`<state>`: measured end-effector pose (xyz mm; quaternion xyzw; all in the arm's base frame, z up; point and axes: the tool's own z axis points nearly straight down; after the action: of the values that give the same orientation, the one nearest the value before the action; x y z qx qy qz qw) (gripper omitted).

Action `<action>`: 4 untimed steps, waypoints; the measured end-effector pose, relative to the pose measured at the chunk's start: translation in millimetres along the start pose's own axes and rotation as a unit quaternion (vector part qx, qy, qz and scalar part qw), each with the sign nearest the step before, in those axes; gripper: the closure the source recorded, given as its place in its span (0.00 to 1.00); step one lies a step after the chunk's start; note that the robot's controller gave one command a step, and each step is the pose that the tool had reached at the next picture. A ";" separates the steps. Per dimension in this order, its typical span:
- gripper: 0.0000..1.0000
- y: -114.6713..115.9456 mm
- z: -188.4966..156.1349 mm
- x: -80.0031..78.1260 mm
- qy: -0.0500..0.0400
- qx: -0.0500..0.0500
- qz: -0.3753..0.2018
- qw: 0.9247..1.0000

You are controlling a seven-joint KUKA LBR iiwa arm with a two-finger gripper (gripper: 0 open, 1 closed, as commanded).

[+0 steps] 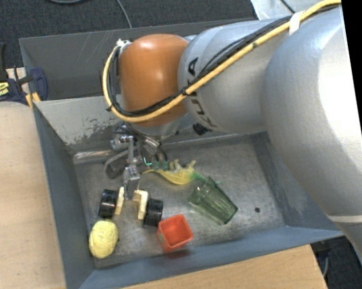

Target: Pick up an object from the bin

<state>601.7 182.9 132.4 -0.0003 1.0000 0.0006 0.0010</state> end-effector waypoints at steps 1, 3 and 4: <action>0.00 -27.3 29.2 49.2 -0.009 -0.005 -0.008 1.000; 1.00 -11.1 48.8 43.4 -0.007 0.003 -0.281 0.960; 1.00 -28.8 -65.0 53.0 0.000 0.000 -0.248 0.969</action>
Offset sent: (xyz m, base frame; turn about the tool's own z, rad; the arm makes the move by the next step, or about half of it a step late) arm -0.0522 -0.0094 -0.0624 -0.5748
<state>548.5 153.9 197.3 -0.2483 0.9687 0.0002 0.0007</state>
